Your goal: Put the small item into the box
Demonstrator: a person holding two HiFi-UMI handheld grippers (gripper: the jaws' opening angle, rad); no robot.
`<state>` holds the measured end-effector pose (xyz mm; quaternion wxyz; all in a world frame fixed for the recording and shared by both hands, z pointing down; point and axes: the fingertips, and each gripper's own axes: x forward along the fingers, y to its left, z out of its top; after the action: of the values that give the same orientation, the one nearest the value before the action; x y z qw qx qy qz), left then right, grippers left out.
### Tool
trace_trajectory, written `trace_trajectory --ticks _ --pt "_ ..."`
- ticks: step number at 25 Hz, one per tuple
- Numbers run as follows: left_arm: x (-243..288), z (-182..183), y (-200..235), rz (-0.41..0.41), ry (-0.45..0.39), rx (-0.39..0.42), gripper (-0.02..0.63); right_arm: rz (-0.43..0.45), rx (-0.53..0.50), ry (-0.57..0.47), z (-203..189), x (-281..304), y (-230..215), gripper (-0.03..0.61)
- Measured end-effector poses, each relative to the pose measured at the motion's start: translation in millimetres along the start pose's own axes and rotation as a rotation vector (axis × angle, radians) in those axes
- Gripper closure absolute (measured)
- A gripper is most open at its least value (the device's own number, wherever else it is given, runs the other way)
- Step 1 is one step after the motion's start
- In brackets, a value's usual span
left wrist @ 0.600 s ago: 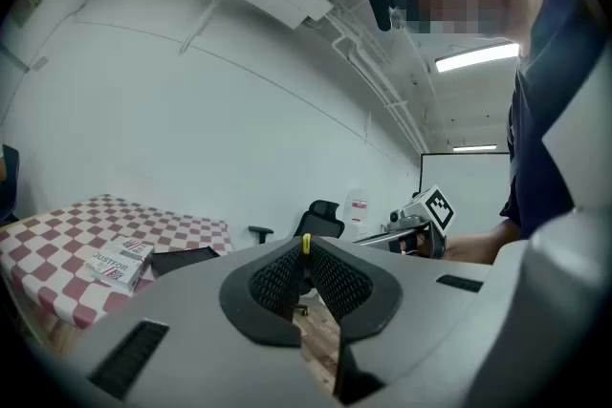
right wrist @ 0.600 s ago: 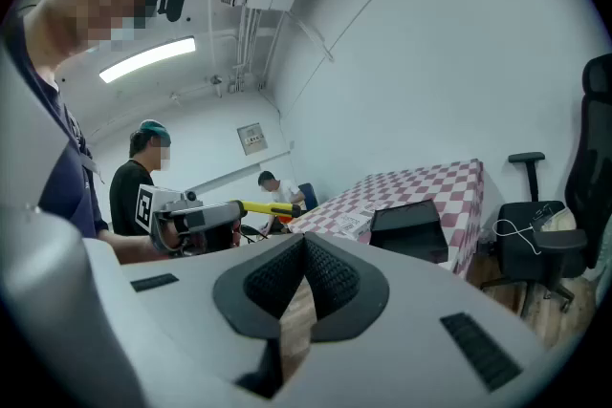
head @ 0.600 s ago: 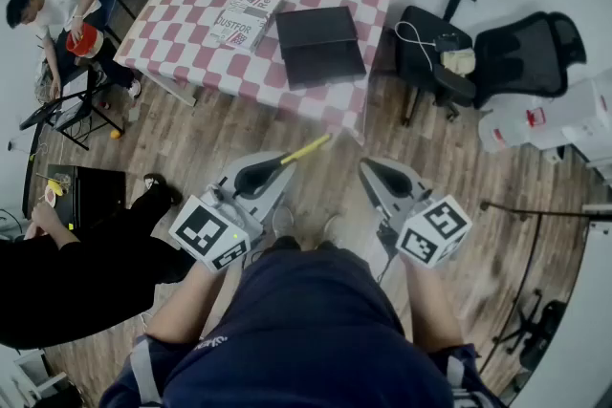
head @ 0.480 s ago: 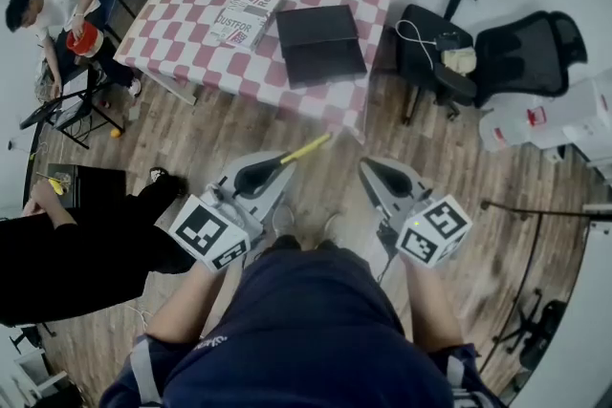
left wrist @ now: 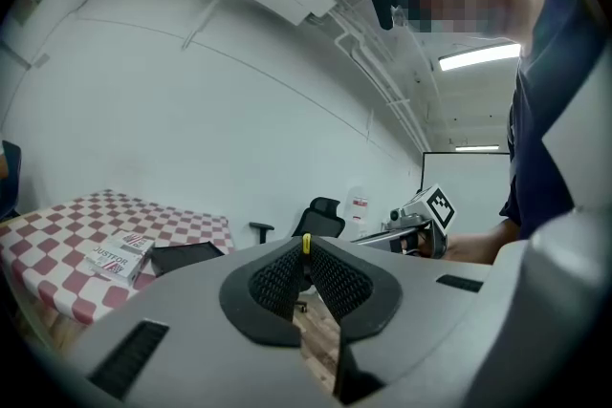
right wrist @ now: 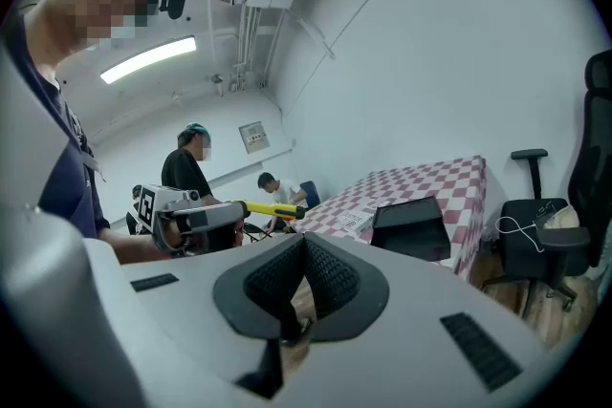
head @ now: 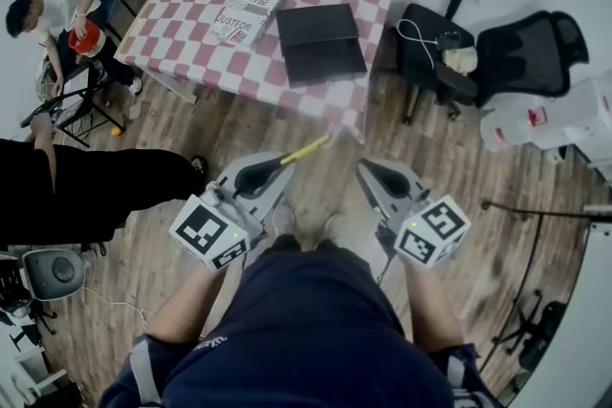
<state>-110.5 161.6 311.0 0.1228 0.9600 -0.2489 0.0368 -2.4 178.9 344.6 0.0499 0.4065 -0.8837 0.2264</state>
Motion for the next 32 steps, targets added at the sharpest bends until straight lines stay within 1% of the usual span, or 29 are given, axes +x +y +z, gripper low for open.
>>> trace_trajectory --ticks 8,13,17,21,27,32 --pt "13 3 -11 0.017 -0.001 0.006 0.568 0.019 0.000 0.004 1 -12 -11 0.563" --pt "28 4 -24 0.032 0.002 0.016 0.568 0.037 -0.028 0.004 4 -23 -21 0.563" --pt "40 6 -31 0.043 0.003 0.027 0.568 0.044 -0.033 -0.012 9 -35 -31 0.561" --pt "54 8 -37 0.061 0.000 0.036 0.568 0.054 -0.034 -0.006 7 -47 -45 0.561" --pt "73 5 -35 0.081 0.009 0.042 0.568 0.062 -0.025 -0.005 9 -54 -68 0.561" --pt "86 2 -22 0.092 0.021 0.031 0.568 0.067 0.001 0.011 6 -47 -85 0.561"
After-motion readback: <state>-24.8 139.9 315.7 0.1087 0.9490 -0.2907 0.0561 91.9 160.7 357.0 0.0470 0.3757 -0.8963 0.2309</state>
